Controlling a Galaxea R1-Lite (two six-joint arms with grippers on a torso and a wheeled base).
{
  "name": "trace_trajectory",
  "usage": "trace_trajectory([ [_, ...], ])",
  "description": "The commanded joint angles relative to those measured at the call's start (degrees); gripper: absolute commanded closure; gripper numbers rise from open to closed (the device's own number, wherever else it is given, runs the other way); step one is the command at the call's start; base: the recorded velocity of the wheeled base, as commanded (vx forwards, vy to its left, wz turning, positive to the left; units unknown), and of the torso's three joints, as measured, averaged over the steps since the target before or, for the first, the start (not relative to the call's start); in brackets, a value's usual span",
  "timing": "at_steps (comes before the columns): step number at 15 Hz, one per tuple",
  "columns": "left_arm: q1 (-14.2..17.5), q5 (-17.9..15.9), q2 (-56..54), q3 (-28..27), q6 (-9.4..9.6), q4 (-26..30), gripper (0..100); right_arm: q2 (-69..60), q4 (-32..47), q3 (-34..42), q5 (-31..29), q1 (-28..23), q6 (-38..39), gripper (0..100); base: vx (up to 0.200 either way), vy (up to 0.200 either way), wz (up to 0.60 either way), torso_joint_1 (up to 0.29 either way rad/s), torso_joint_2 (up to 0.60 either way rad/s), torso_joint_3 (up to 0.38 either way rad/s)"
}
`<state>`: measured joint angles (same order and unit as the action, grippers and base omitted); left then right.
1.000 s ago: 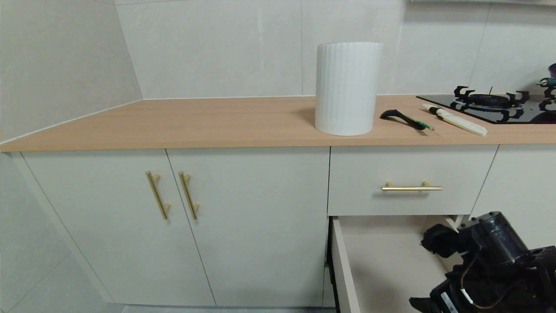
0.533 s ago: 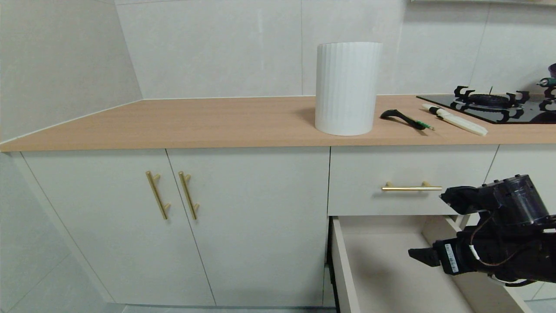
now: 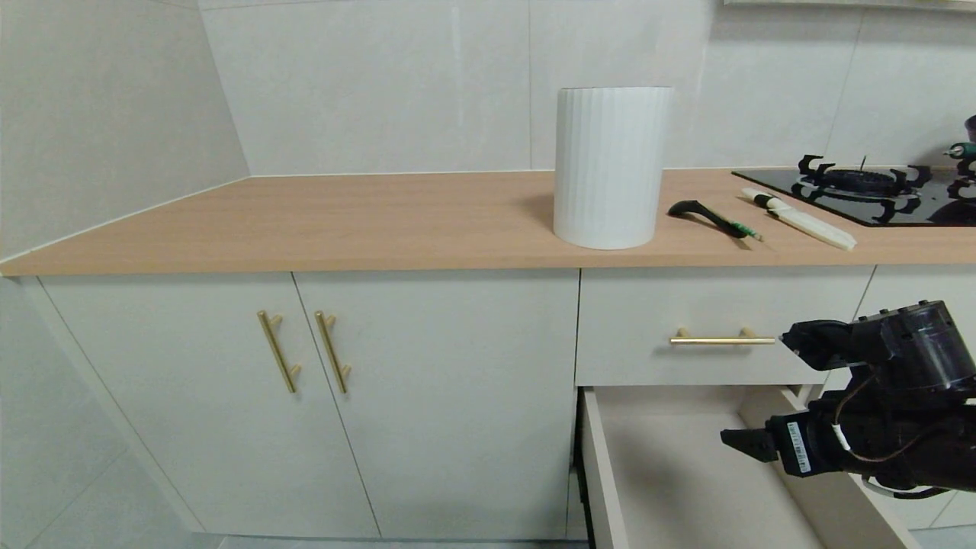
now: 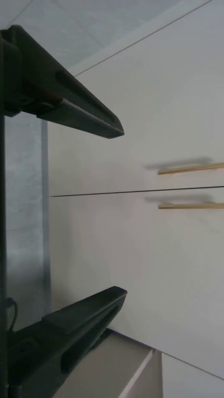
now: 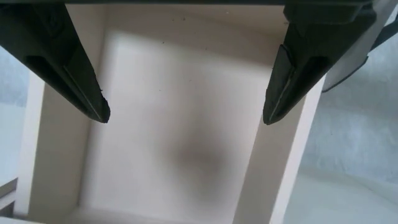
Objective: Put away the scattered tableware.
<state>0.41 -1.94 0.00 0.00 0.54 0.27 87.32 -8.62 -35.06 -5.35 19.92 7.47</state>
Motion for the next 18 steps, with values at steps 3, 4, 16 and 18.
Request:
trace_trajectory([
  [3,0.0,0.0,0.0,0.0,-0.01,0.0,0,0.0,-0.1,0.1,0.0,0.0,0.0,0,0.0,0.0,0.0,0.18,-0.52,-0.299],
  [4,0.0,0.0,0.0,0.0,-0.01,0.0,0,0.0,-0.1,0.2,0.0,0.0,0.0,0,0.0,0.0,0.0,0.163,-0.51,-0.295],
  [16,0.0,0.0,0.0,0.0,-0.01,0.0,0,0.0,0.0,0.4,-0.4,0.0,-1.2,0,0.0,0.0,0.0,0.193,-0.47,-0.276],
  [18,0.0,0.0,0.0,0.0,-0.01,0.0,0,0.1,-0.3,-1.1,-0.5,0.0,-1.6,0,0.0,0.0,0.0,0.081,-0.17,-0.095],
])
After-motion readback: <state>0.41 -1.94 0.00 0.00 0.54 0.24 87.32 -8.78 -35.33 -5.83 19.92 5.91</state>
